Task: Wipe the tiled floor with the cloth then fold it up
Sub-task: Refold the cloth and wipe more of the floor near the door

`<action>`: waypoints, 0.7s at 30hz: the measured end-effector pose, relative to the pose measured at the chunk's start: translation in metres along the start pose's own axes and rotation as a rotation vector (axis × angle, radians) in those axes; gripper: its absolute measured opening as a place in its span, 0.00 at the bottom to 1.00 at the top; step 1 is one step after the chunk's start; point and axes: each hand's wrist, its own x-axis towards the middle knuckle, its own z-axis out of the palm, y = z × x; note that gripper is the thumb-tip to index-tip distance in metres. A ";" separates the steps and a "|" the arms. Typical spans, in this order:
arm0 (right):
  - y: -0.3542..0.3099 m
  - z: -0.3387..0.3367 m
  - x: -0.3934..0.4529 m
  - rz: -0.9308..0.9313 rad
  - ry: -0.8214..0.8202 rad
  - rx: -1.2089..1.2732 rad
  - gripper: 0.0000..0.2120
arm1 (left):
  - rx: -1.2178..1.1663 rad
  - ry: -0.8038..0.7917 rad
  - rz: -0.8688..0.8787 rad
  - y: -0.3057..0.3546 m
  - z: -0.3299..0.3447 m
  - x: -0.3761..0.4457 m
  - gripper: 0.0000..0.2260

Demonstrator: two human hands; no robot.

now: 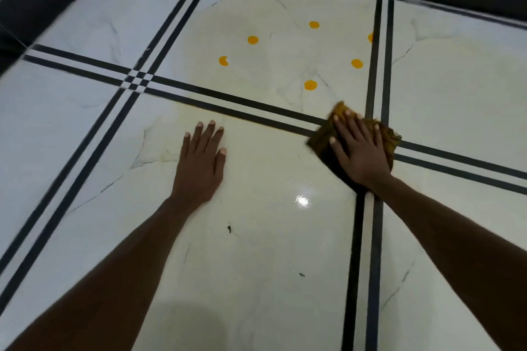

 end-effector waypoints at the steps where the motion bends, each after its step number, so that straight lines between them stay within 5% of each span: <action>1: -0.013 0.003 0.019 0.111 0.033 0.012 0.32 | 0.020 0.019 -0.009 0.000 0.004 -0.001 0.25; 3: -0.052 0.013 0.041 0.163 0.060 0.007 0.32 | 0.024 0.039 -0.013 0.000 0.008 0.000 0.24; 7: -0.124 0.026 -0.019 -0.245 0.008 -0.025 0.30 | 0.025 0.035 -0.019 0.000 0.004 0.001 0.24; 11: -0.083 0.016 -0.084 -0.543 -0.169 -0.071 0.31 | 0.015 0.029 -0.031 0.004 0.000 0.002 0.25; 14: -0.036 0.010 -0.047 -0.457 -0.125 -0.080 0.30 | 0.021 0.038 -0.040 0.004 0.002 0.001 0.24; 18: -0.087 0.019 0.040 -0.009 0.048 -0.028 0.31 | 0.022 0.055 -0.054 0.004 0.003 0.000 0.24; 21: -0.152 0.029 0.046 -0.124 0.046 -0.023 0.31 | 0.005 0.055 -0.053 0.006 0.003 0.002 0.24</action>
